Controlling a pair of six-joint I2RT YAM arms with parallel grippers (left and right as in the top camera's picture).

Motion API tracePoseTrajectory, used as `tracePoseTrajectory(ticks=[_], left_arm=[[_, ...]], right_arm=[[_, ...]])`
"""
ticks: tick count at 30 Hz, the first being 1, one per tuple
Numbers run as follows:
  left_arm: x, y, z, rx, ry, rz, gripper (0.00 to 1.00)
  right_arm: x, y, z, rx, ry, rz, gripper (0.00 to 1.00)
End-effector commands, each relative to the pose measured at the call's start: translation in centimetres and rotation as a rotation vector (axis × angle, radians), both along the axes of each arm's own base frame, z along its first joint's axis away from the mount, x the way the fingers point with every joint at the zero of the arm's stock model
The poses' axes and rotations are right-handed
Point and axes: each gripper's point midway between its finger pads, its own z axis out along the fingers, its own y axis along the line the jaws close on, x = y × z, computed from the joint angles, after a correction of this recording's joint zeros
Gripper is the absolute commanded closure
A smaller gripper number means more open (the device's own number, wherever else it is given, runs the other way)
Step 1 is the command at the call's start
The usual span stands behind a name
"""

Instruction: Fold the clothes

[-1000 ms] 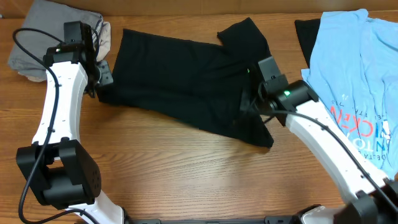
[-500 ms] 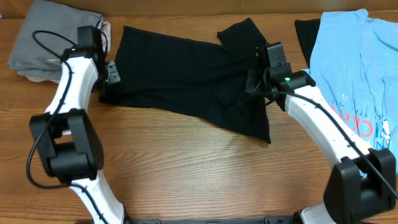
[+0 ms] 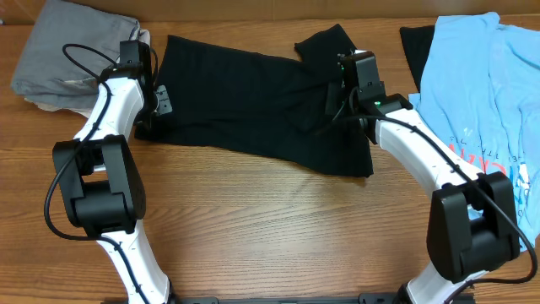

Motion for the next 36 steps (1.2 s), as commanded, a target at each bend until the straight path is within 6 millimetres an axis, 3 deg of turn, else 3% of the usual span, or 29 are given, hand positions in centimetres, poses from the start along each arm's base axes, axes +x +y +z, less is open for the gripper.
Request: tracePoseTrajectory(ticks=[1,4,5,7,9,11,14,18,23,28,36], left_arm=[[0.2,-0.5,-0.4,0.009,0.004,-0.027,0.96],[0.5,-0.5,-0.3,0.01,-0.009,-0.027,0.96],[0.7,-0.5,-0.3,0.012,-0.016,-0.028,0.92],[0.9,-0.5,-0.2,0.013,-0.028,-0.027,0.8],[1.2,-0.4,0.3,0.016,-0.034,-0.033,0.52],[1.1,-0.5,1.2,0.021,-0.021,-0.054,0.4],[0.9,-0.3,4.0,0.025,0.009,-0.072,0.24],[0.1,-0.2,9.6,0.021,0.032,-0.07,0.16],[-1.0,-0.8,17.1,0.007,-0.007,-0.078,0.13],[-2.5,-2.5,23.7,-0.039,-0.104,-0.111,0.13],[-6.5,-4.6,31.1,-0.022,-0.246,-0.162,0.13]], right_arm=[[1.0,-0.5,-0.6,-0.006,-0.001,-0.007,0.96],[1.1,-1.1,-1.1,-0.009,0.009,-0.019,0.96],[1.3,-1.4,-1.1,-0.009,0.007,-0.025,0.87],[1.6,-1.9,-0.9,-0.005,-0.004,-0.037,0.66],[1.8,-2.2,-0.7,0.003,-0.006,-0.04,0.25],[1.6,-2.1,-0.4,0.019,0.013,-0.029,0.01],[0.9,-1.5,1.4,0.052,0.051,0.0,0.0],[-1.2,-1.2,5.4,0.075,0.117,0.024,0.0],[-5.3,-0.3,10.3,0.149,0.186,0.084,0.0],[-8.6,-0.2,13.5,0.243,0.21,0.032,0.0],[-12.7,0.3,18.3,0.277,0.131,0.05,0.0]])
